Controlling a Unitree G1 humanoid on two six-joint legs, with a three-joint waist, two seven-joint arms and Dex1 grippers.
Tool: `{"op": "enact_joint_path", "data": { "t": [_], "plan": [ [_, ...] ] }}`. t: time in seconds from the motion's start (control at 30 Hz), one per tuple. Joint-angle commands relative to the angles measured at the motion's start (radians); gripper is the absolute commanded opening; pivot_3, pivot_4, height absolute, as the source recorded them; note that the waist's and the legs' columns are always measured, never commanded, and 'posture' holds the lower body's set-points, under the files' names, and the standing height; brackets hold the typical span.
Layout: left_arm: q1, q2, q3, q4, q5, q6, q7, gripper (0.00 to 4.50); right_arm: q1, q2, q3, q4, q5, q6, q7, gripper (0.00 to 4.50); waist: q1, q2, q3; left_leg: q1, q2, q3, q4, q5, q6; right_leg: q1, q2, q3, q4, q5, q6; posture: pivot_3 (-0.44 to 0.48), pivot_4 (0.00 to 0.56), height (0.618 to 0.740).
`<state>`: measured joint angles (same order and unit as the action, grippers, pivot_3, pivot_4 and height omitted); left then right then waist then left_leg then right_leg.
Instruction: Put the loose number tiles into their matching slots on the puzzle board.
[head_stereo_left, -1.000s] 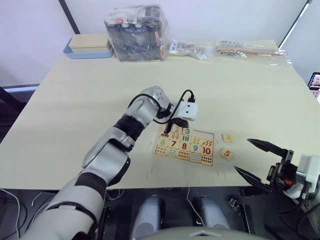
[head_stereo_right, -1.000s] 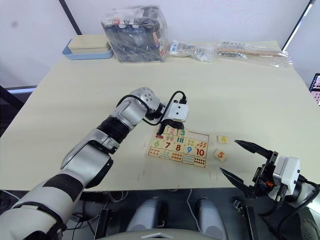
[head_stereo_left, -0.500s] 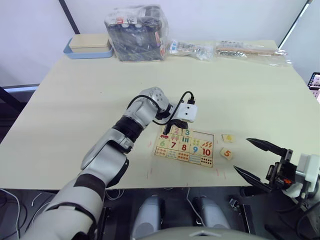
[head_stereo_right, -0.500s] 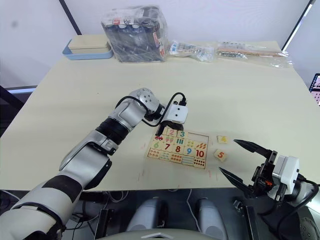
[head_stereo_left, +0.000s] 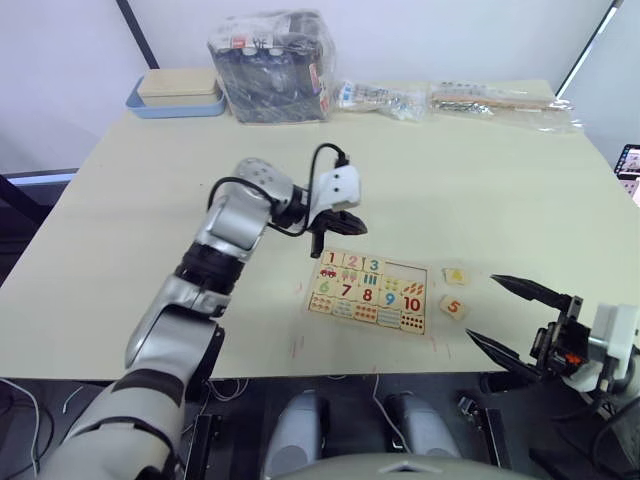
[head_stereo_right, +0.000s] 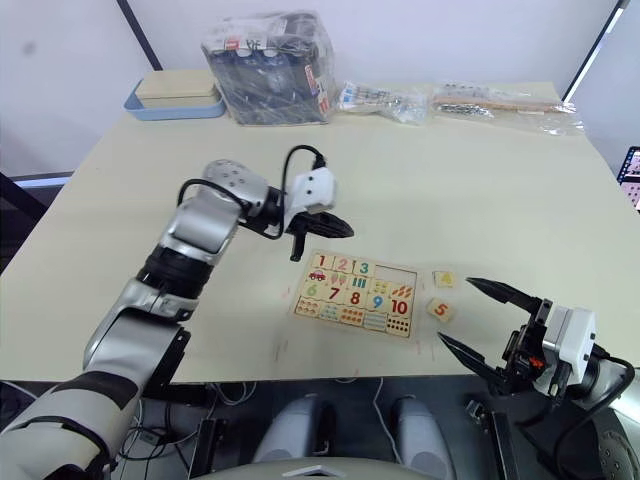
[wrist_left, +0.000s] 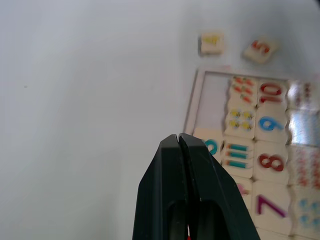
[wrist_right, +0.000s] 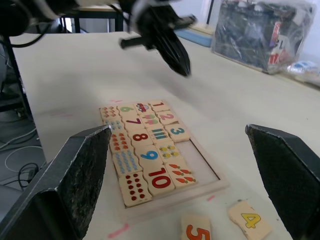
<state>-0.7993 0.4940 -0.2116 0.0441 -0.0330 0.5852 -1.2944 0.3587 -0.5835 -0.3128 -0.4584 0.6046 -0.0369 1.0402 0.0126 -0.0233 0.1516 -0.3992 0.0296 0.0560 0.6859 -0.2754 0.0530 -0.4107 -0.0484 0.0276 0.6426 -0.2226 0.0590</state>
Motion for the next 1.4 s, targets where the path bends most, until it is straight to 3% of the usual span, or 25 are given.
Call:
{"op": "enact_joint_path", "data": {
  "t": [0.03,0.3,0.5,0.63,0.73,0.77,0.8,0.87,1.0,1.07,1.1,1.4],
  "plan": [
    [0.106,-0.010,0.172,-0.210,-0.098,0.128,0.151,0.07,-0.035,-0.023,-0.002,-0.003,0.012,0.056,-0.037,4.50,0.001,0.000,0.000,0.000,0.000,0.000,0.000,0.000,0.000,0.000,0.000,0.000,0.000,0.000,0.000,0.000,0.150,0.740],
    [0.462,-0.071,0.434,-0.546,-0.259,0.304,0.402,0.07,-0.102,-0.081,-0.005,0.025,0.044,0.162,-0.041,4.50,0.001,0.000,0.000,0.001,0.001,-0.001,0.000,0.000,0.000,0.002,-0.001,-0.001,-0.001,0.000,0.000,0.000,0.150,0.740],
    [0.627,-0.117,0.531,-0.685,-0.324,0.266,0.532,0.07,-0.128,-0.082,-0.031,0.075,0.087,0.153,0.015,4.50,0.008,-0.001,0.000,0.002,0.001,-0.003,0.000,0.000,0.000,0.003,-0.001,-0.004,-0.001,-0.001,-0.003,0.000,0.150,0.740],
    [0.846,-0.162,0.650,-0.754,-0.354,0.192,0.567,0.07,-0.164,-0.081,-0.038,0.151,0.092,0.149,0.036,4.50,-0.006,0.000,-0.001,0.003,0.000,-0.003,0.000,0.000,0.000,0.004,-0.003,-0.004,-0.001,-0.002,-0.004,0.000,0.150,0.740],
    [1.041,-0.194,0.724,-0.757,-0.424,0.089,0.515,0.07,-0.159,-0.098,-0.061,0.247,0.069,0.112,0.105,4.50,-0.013,0.000,-0.001,0.004,0.000,-0.002,-0.002,0.000,0.000,0.003,-0.003,-0.004,-0.001,-0.002,-0.005,0.000,0.150,0.740],
    [1.082,-0.194,0.727,-0.754,-0.438,0.063,0.505,0.56,-0.151,-0.104,-0.073,0.278,0.064,0.096,0.130,4.50,-0.007,0.000,-0.001,0.004,0.000,-0.002,-0.002,0.000,0.000,0.003,-0.004,-0.004,-0.001,-0.002,-0.005,0.000,0.150,0.740],
    [1.107,-0.194,0.729,-0.755,-0.453,0.052,0.505,0.65,-0.144,-0.109,-0.084,0.300,0.065,0.089,0.149,4.50,0.006,0.000,-0.001,0.003,0.000,-0.002,-0.002,0.000,0.000,0.004,-0.005,-0.006,-0.001,-0.003,-0.005,0.000,0.150,0.740],
    [1.151,-0.193,0.740,-0.747,-0.474,0.021,0.505,1.71,-0.126,-0.123,-0.104,0.332,0.064,0.077,0.183,4.50,0.011,0.001,-0.001,0.004,-0.002,-0.004,-0.001,0.000,0.000,0.004,-0.006,-0.006,-0.002,-0.003,-0.005,0.000,0.150,0.740],
    [1.253,-0.190,0.755,-0.725,-0.500,-0.049,0.490,3.15,-0.090,-0.144,-0.143,0.388,0.056,0.063,0.224,4.50,0.002,0.001,-0.002,0.004,-0.002,-0.003,-0.001,0.000,0.000,0.005,-0.007,-0.006,-0.003,-0.003,-0.005,0.000,0.150,0.740],
    [1.289,-0.188,0.747,-0.724,-0.511,-0.077,0.497,4.17,-0.082,-0.154,-0.154,0.414,0.053,0.057,0.240,4.50,-0.001,0.001,-0.002,0.004,-0.002,-0.003,-0.002,0.000,0.000,0.005,-0.007,-0.006,-0.004,-0.003,-0.005,0.000,0.150,0.740],
    [1.302,-0.188,0.740,-0.728,-0.513,-0.087,0.503,4.41,-0.080,-0.158,-0.159,0.429,0.052,0.054,0.250,4.50,-0.001,0.002,-0.002,0.004,-0.002,-0.003,-0.002,0.000,0.000,0.005,-0.007,-0.006,-0.004,-0.003,-0.005,0.000,0.150,0.740],
    [1.324,-0.137,0.688,-0.714,-0.517,-0.143,0.519,4.41,-0.166,-0.203,-0.112,0.418,-0.032,0.086,0.210,4.50,0.001,0.002,-0.002,0.004,-0.002,-0.003,-0.002,0.000,0.000,0.005,-0.006,-0.006,-0.004,-0.003,-0.005,0.000,0.150,0.740]
  ]
}}
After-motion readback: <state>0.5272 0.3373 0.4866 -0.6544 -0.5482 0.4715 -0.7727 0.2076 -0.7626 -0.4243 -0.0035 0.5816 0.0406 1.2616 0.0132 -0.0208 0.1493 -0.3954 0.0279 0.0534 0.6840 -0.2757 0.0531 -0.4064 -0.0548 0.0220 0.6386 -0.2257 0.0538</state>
